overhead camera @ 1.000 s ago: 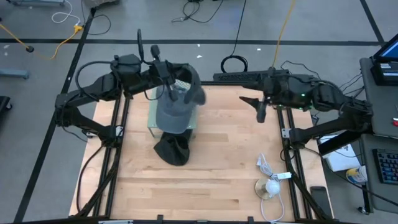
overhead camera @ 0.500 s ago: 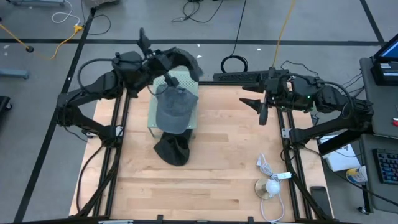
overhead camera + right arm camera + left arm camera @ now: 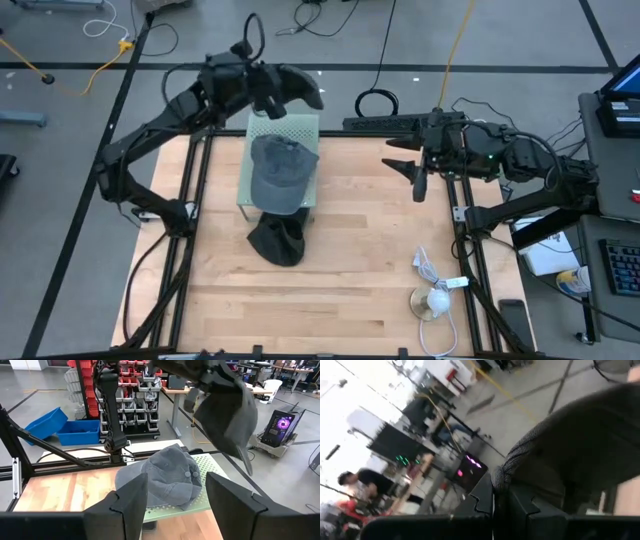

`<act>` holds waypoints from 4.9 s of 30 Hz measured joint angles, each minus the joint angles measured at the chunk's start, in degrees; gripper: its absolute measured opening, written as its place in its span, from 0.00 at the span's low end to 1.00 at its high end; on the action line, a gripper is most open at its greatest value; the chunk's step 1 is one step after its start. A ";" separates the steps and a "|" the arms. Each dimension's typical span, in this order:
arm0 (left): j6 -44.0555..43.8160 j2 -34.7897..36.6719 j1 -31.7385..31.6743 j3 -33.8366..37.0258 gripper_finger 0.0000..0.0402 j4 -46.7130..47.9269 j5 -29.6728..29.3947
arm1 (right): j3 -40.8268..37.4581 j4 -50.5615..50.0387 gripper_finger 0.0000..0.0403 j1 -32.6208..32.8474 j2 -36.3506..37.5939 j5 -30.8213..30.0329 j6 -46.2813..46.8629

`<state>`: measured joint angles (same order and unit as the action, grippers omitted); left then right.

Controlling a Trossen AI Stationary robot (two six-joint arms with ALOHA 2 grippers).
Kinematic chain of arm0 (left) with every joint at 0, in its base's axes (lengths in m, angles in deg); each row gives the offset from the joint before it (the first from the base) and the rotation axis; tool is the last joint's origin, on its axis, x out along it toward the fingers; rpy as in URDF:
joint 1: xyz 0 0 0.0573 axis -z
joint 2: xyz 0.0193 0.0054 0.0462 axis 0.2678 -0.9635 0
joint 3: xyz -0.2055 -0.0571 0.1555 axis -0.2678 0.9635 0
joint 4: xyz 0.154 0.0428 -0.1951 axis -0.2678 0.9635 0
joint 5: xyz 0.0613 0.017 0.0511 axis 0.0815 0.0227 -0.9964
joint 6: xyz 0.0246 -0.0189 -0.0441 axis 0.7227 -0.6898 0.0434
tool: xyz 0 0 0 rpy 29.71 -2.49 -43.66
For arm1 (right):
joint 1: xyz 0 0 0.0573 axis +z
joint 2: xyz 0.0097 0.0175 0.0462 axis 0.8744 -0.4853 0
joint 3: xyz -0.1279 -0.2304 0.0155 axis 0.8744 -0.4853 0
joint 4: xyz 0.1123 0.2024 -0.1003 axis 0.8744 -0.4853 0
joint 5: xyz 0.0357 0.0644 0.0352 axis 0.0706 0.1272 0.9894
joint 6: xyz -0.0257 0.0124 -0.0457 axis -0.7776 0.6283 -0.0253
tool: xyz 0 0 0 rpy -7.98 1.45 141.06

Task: Pick & Place hat
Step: Put the bottom black cap on the shelf, then stack the black cap on the black cap on the shelf

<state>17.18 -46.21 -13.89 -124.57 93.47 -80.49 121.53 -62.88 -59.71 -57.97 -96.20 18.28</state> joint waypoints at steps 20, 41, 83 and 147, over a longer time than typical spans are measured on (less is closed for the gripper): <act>-12.84 -5.56 -8.60 0.02 0.05 10.29 9.29 | 0.00 0.00 0.47 -0.02 0.00 -0.13 -0.14; -17.46 -2.35 -5.01 8.71 0.05 10.83 9.29 | -0.01 0.03 0.46 -0.02 0.00 -0.20 -0.37; -31.62 -0.87 8.27 9.30 0.05 32.90 5.90 | 0.00 2.98 0.45 -0.02 0.00 0.00 0.26; -89.18 7.91 27.77 9.58 0.61 37.50 20.99 | -0.02 2.50 0.45 -0.02 -0.09 0.04 -2.19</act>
<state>-72.00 -38.30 13.88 -114.99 130.97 -59.50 121.51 -60.38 -59.73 -58.06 -96.15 16.10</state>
